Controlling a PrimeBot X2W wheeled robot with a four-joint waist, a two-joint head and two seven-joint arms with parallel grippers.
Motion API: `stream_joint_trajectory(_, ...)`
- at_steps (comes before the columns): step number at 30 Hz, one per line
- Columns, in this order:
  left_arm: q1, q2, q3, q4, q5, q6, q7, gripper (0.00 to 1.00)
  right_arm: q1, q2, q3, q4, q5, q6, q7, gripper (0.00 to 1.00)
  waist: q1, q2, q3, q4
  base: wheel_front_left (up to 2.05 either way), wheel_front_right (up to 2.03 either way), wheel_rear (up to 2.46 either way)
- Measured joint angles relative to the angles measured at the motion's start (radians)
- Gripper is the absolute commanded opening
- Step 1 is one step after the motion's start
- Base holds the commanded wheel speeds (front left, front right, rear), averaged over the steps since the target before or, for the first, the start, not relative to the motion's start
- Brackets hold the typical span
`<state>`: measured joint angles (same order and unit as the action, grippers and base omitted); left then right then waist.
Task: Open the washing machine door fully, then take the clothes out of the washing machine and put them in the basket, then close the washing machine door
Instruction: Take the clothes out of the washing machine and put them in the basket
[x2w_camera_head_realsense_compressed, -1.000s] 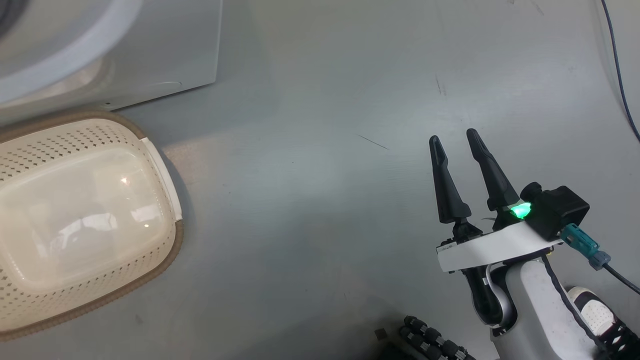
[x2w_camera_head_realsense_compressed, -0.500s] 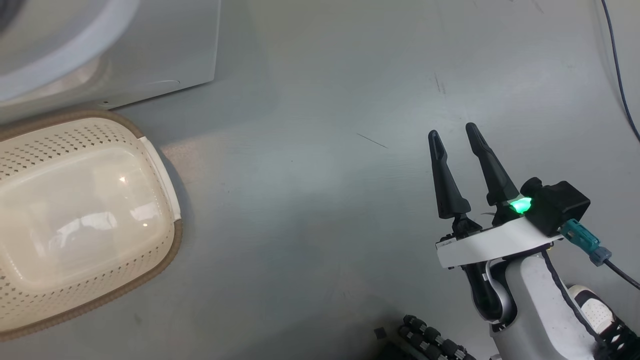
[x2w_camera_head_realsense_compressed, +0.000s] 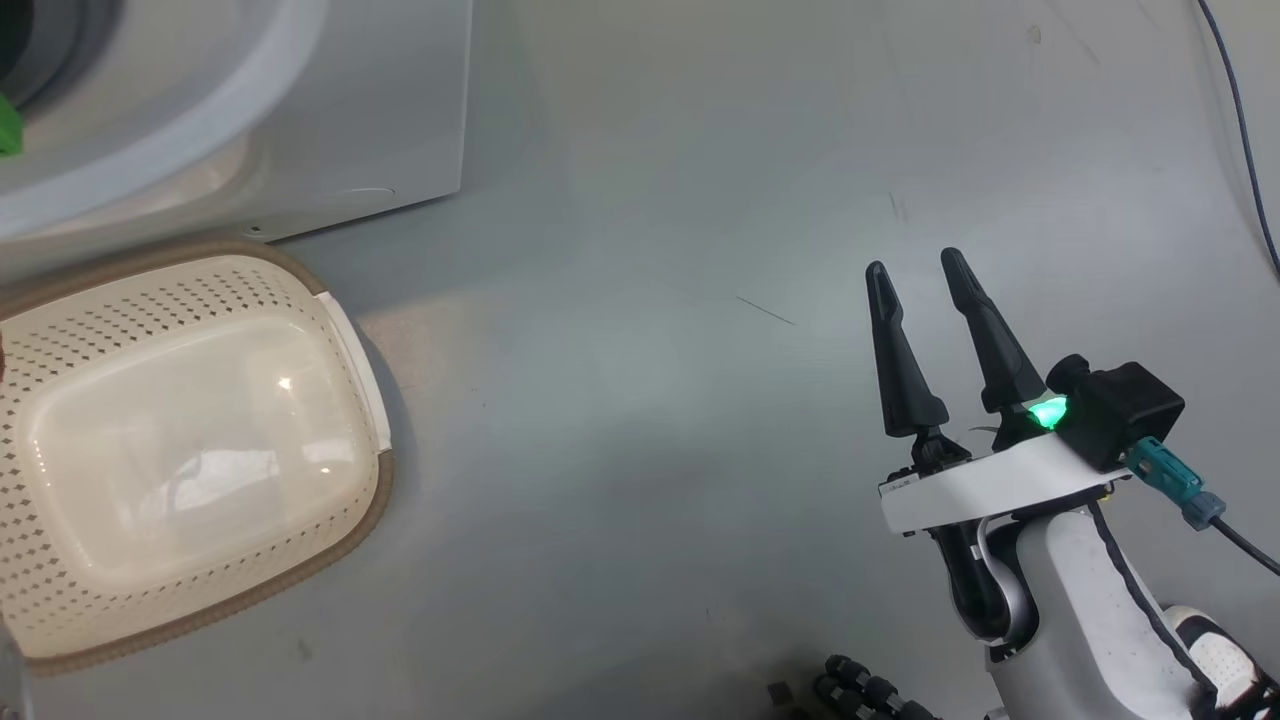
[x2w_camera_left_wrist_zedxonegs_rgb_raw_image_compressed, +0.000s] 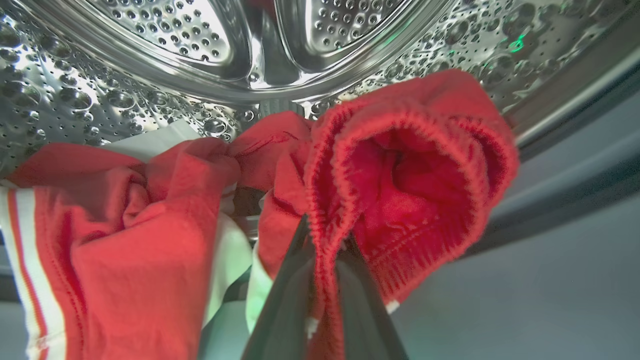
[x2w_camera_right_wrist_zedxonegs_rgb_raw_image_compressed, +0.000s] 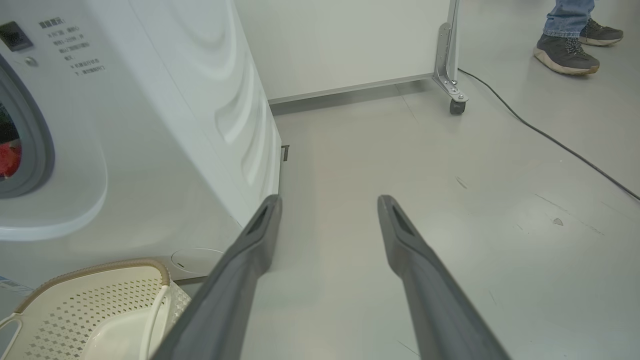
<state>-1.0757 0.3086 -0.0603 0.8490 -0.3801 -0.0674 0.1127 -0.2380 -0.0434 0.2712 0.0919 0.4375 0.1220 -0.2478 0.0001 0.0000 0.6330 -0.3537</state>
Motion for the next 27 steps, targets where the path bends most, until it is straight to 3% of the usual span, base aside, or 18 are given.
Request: stream_joint_trajectory(27,0.196,-0.145,-0.054,0.061,-0.065,-0.053,-0.273,0.00,0.033,-0.019,-0.042,0.042,-0.022,0.000,-0.001,1.00,0.0000,0.0000,-0.200,0.164,0.00,0.00,0.00)
